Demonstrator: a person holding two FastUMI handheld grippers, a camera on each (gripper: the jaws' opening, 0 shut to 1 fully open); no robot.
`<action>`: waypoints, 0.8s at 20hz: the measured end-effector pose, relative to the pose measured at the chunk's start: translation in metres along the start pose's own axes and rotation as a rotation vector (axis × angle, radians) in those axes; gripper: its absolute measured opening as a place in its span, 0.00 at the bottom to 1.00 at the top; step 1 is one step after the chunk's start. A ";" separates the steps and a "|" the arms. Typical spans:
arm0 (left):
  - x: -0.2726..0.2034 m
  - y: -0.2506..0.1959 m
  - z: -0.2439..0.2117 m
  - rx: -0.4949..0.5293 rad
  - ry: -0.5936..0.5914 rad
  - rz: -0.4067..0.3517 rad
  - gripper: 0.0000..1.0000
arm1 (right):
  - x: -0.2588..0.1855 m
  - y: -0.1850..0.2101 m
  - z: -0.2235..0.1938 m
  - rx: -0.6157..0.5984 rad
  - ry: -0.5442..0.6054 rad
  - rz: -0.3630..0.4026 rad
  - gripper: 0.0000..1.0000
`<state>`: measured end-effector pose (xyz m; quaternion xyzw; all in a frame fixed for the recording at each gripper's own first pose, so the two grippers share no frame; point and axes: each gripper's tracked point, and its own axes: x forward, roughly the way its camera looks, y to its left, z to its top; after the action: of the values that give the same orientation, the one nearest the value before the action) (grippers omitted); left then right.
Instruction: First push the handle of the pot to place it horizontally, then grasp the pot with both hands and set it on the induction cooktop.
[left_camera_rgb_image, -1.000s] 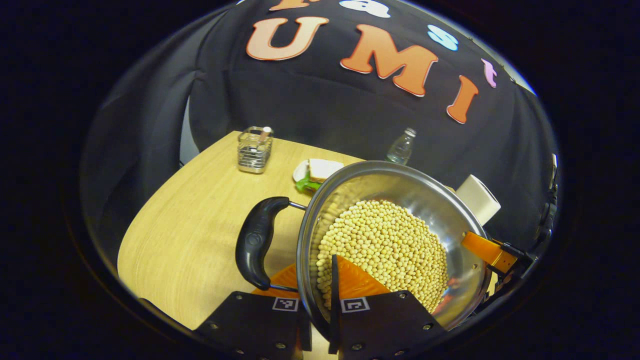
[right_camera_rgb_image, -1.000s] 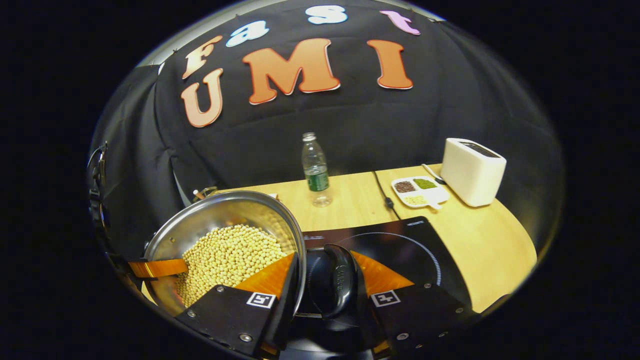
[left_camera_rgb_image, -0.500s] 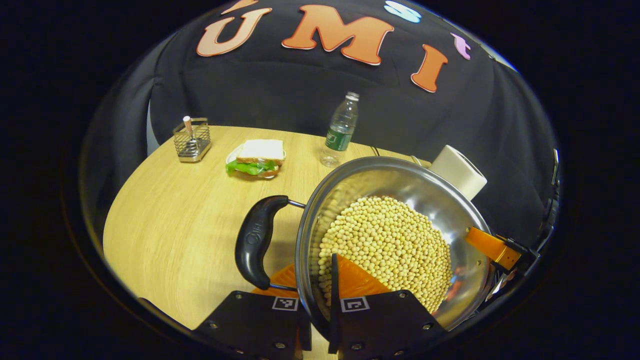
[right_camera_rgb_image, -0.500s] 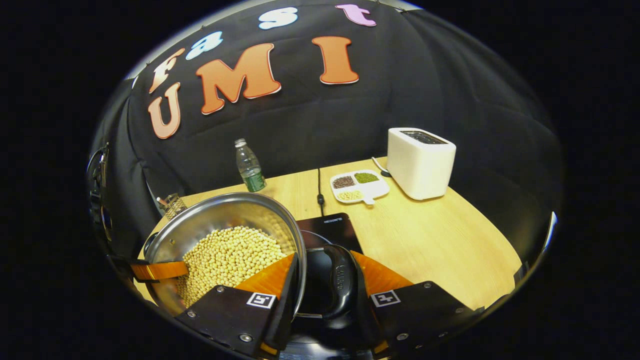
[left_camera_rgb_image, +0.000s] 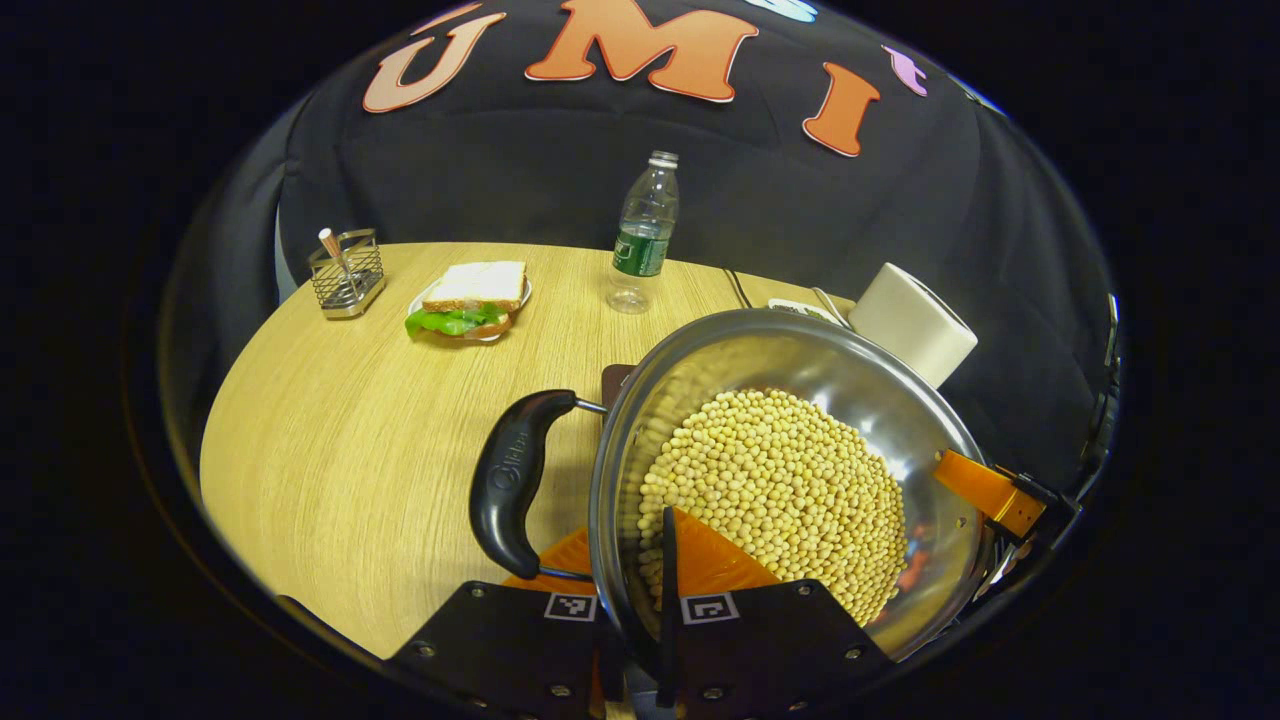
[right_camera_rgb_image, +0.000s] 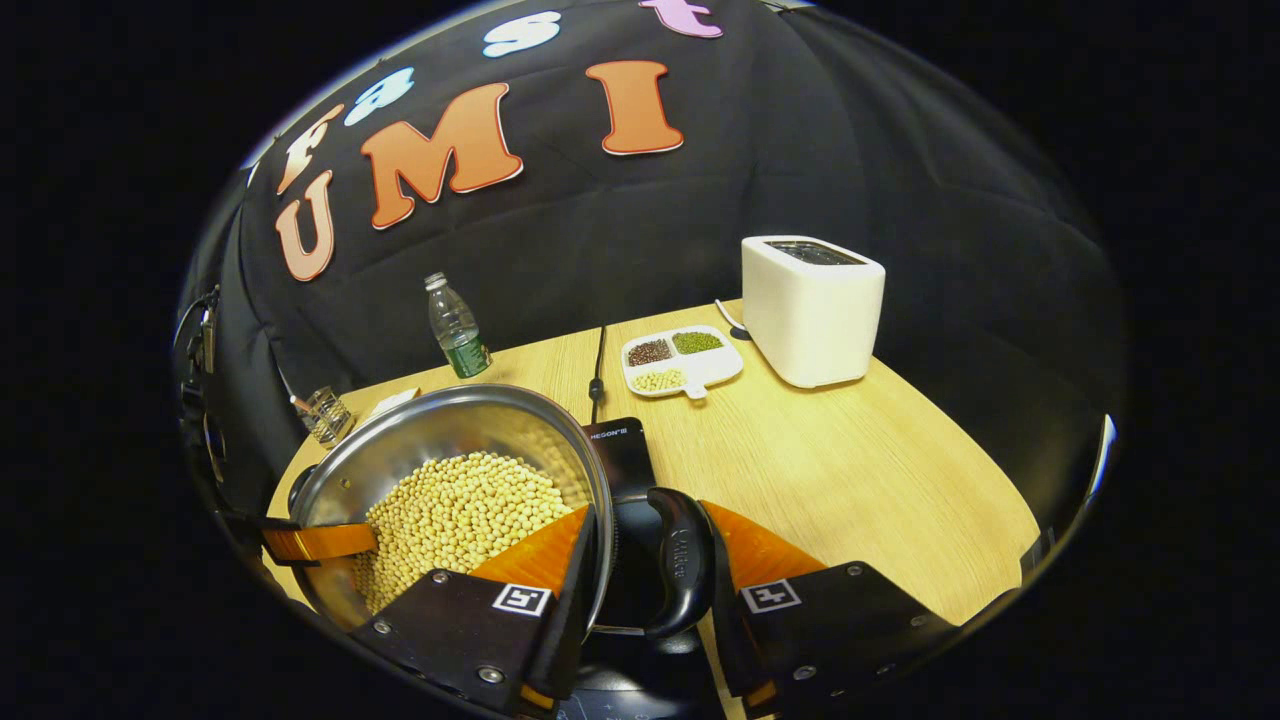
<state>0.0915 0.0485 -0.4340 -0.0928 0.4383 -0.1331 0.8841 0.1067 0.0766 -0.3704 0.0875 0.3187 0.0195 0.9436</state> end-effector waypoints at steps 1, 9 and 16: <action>0.001 0.000 0.000 0.002 0.005 0.001 0.16 | 0.000 -0.003 -0.002 0.002 0.004 -0.001 0.55; 0.000 -0.002 0.001 -0.009 0.003 -0.002 0.15 | 0.001 -0.005 -0.004 0.021 0.011 0.007 0.55; 0.000 -0.003 0.005 0.135 -0.060 0.009 0.71 | -0.002 -0.005 -0.002 -0.004 -0.001 -0.020 0.63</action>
<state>0.0948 0.0462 -0.4302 -0.0350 0.4019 -0.1556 0.9017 0.1037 0.0721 -0.3715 0.0822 0.3189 0.0104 0.9442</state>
